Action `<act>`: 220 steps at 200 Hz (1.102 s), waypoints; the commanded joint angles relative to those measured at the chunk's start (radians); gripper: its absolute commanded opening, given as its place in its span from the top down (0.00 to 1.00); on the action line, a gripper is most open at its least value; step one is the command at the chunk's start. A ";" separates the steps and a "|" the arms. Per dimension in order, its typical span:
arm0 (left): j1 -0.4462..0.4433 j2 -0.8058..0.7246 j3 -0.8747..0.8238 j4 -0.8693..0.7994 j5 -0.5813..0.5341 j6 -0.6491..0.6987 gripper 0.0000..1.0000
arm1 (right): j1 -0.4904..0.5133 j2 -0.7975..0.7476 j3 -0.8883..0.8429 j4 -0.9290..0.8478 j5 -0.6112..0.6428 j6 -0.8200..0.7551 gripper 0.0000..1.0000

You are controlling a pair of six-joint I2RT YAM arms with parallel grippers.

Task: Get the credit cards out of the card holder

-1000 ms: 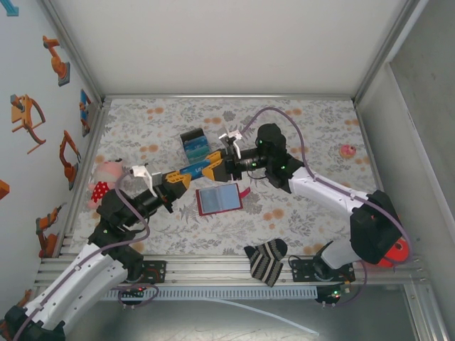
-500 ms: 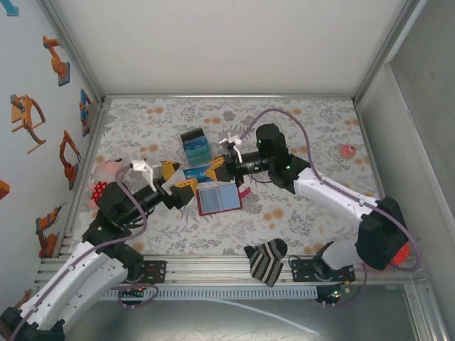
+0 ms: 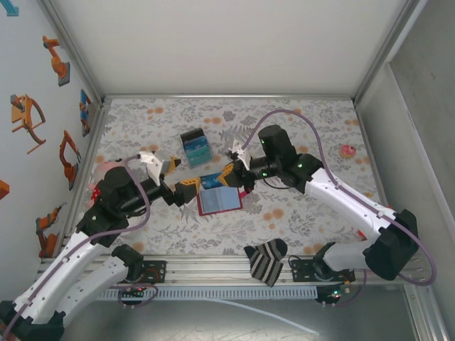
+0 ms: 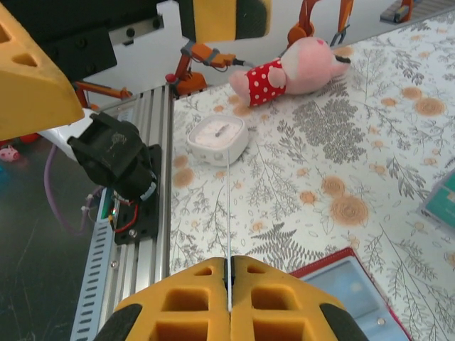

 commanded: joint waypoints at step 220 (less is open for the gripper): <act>0.020 0.358 0.172 -0.132 0.103 0.367 1.00 | -0.001 -0.082 -0.010 0.037 0.428 0.035 0.52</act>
